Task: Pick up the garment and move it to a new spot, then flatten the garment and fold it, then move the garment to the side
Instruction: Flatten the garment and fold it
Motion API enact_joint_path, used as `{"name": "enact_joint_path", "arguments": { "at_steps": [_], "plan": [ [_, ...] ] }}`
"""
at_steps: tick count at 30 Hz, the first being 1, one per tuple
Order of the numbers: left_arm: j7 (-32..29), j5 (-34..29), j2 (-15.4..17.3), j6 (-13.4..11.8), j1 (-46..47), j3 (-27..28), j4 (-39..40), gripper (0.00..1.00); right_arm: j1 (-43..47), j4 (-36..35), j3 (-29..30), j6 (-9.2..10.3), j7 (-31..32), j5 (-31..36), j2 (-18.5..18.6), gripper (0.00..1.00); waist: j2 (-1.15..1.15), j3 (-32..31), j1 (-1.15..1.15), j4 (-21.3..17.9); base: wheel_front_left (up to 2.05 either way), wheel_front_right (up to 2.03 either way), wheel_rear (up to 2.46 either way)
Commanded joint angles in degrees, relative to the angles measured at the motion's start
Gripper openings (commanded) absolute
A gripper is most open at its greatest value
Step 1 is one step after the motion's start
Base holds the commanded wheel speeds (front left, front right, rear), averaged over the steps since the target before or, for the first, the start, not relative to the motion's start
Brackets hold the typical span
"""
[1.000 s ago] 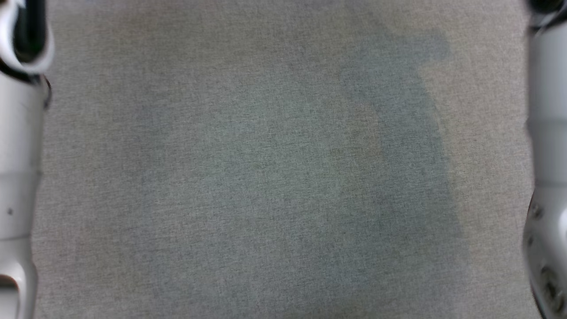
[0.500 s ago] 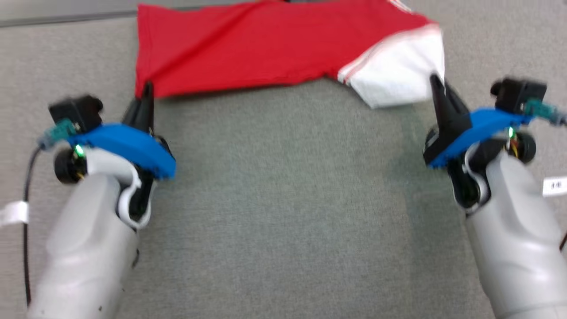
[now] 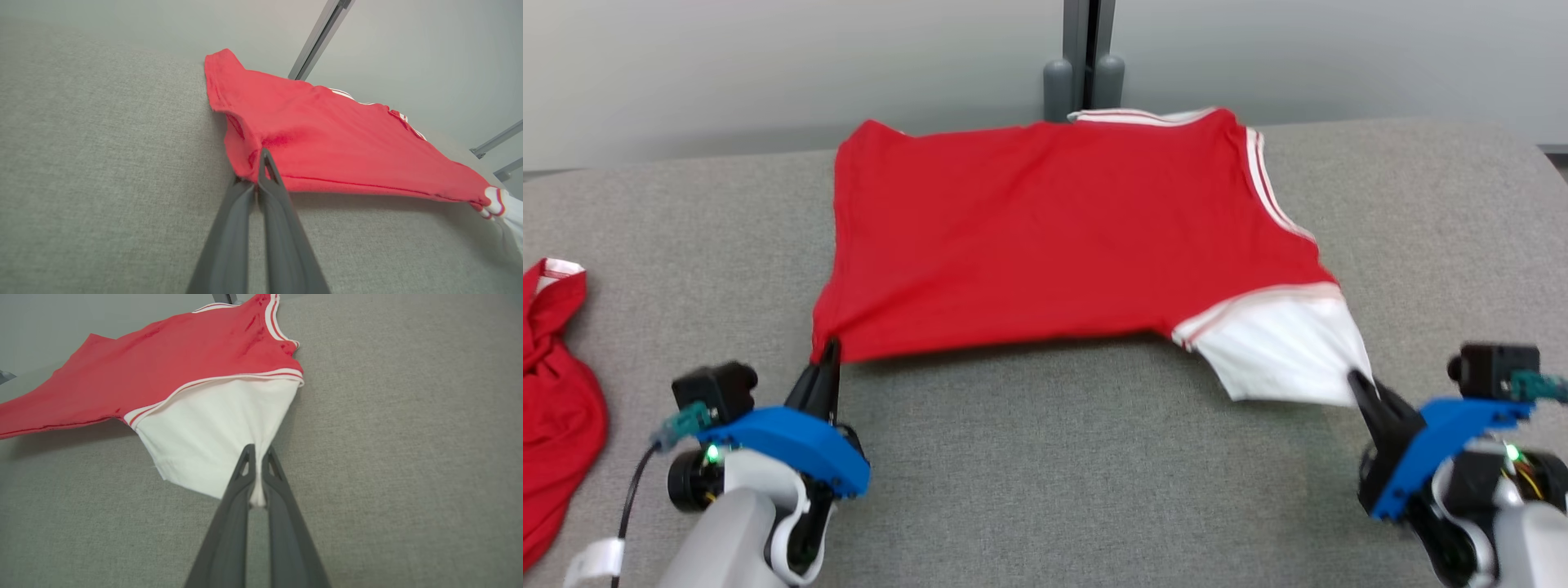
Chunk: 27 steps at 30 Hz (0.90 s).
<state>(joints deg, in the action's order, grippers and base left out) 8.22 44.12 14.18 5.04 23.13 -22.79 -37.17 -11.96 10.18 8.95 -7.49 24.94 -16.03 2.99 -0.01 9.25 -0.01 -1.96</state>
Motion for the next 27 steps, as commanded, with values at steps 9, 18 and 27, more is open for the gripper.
{"name": "enact_joint_path", "arguments": {
  "at_steps": [9, 18, 27],
  "plan": [
    [-2.0, -0.6, 2.1, -5.7, -10.1, -0.6, 8.6, 0.00, 15.4, -15.3, 2.3, -0.01, 12.1, -4.0, 0.0, 0.00, 0.01, -1.6, 0.01, 0.6, 0.00, 0.00, 0.00],
    [-7.3, 0.6, 5.4, -12.8, -21.4, -0.2, 21.7, 0.00, 22.9, -23.7, 4.8, -0.01, 19.7, -5.6, 0.0, 0.00, 0.01, -1.1, 0.01, 0.4, 0.00, 0.00, 0.00],
    [-12.4, 3.8, 7.8, -14.2, -27.6, 0.5, 32.3, 0.00, 24.7, -27.0, 3.8, -0.02, 21.9, -4.8, 0.0, 0.00, 0.01, -1.3, 0.01, 0.9, 0.00, 0.00, 0.00]
  ]
}}
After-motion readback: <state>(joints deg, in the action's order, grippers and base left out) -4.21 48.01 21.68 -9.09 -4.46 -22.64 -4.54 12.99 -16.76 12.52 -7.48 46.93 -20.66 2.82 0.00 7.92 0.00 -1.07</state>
